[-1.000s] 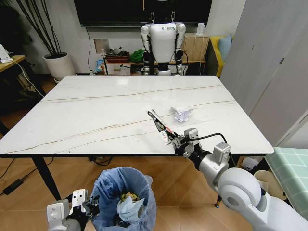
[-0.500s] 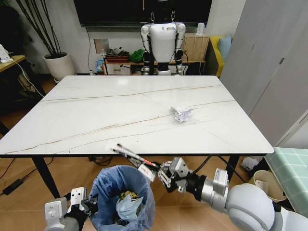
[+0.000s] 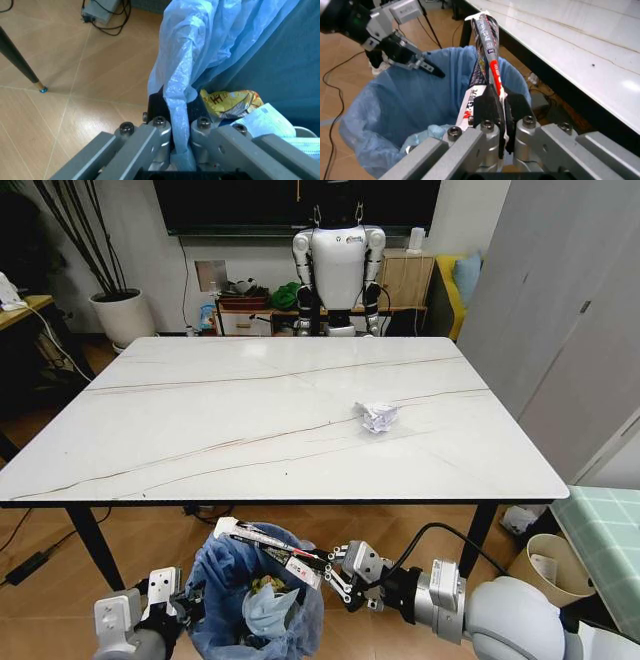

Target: Pick up the trash bin and place the trash from the table into it.

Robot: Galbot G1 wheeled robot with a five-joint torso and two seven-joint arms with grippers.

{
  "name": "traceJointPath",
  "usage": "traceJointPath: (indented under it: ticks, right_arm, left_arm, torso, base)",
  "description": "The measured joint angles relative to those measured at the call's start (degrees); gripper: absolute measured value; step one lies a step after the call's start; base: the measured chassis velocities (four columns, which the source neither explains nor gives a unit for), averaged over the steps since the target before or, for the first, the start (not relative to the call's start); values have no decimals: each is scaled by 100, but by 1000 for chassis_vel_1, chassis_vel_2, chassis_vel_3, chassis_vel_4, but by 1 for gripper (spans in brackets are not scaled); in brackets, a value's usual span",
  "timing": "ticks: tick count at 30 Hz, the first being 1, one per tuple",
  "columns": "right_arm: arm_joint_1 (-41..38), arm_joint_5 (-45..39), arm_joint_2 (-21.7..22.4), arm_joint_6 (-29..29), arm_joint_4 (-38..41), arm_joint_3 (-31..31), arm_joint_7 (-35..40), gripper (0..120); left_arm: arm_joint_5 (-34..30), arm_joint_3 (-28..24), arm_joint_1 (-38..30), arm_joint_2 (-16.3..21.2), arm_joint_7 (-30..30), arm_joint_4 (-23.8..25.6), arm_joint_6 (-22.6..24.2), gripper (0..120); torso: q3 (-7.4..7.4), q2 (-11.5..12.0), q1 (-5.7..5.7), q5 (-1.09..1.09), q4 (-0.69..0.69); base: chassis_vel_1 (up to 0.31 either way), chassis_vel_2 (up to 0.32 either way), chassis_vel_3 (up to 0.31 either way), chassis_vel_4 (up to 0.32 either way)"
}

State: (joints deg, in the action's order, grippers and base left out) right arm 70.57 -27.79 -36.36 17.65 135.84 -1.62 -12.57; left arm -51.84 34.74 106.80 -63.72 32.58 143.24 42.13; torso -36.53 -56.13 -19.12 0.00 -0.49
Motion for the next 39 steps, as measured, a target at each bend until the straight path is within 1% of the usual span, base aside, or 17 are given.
traceJointPath:
  ticks: [4,9,21,23,24,27,28,30,31,32,34,35,38,39]
  right_arm:
    - [12,74,-3,-33,-145,-4,-11,0]
    - [57,187,-33,40,-251,-165,59,0]
    - [100,209,57,297,-85,-388,282,0]
    - [128,239,60,380,-38,-447,440,8]
    - [128,239,60,380,-38,-447,440,8]
    - [88,94,12,515,60,-506,703,20]
    - [88,94,12,515,60,-506,703,20]
    - [53,25,16,559,119,-516,845,33]
    - [53,25,16,559,119,-516,845,33]
    - [51,15,19,562,135,-511,874,37]
    - [30,-71,12,564,217,-477,1013,49]
    - [30,-71,12,564,217,-477,1013,49]
    - [-3,-224,-26,564,339,-358,1188,62]
    - [-3,-224,-26,564,339,-358,1188,62]
  left_arm:
    - [0,8,-5,4,-6,0,0,0]
    - [-1,10,-25,15,-19,0,0,0]
    - [-49,-21,-208,29,-22,0,1,0]
    - [-53,-42,-233,10,-24,0,1,0]
    - [-53,-42,-233,10,-24,0,1,0]
    - [-49,-62,-234,-3,-31,0,1,0]
    - [-49,-62,-234,-3,-31,0,1,0]
    - [-44,-77,-257,-10,-37,0,0,0]
    - [-44,-77,-257,-10,-37,0,0,0]
    - [-43,-82,-266,-11,-38,0,1,0]
    - [-41,-102,-292,-14,-39,0,0,0]
    - [-41,-102,-292,-14,-39,0,0,0]
    - [-37,-116,-293,-15,-40,0,1,0]
    - [-37,-116,-293,-15,-40,0,1,0]
  torso:
    - [0,0,0,0,0]
    - [0,0,0,0,0]
    - [0,0,0,0,0]
    - [0,0,0,0,-1]
    - [0,0,0,0,-1]
    - [0,0,0,0,0]
    - [0,0,0,0,0]
    - [0,0,0,0,0]
    - [0,0,0,0,0]
    - [0,0,0,0,0]
    - [0,0,0,0,0]
    - [0,0,0,0,0]
    - [0,0,0,0,0]
    - [0,0,0,0,0]
  base:
    - [0,0,0,0]
    - [0,0,0,0]
    - [0,0,0,0]
    - [0,0,0,0]
    - [0,0,0,0]
    - [0,0,0,0]
    - [0,0,0,0]
    - [0,0,0,0]
    - [0,0,0,0]
    - [0,0,0,0]
    - [0,0,0,0]
    - [0,0,0,0]
    - [0,0,0,0]
    - [0,0,0,0]
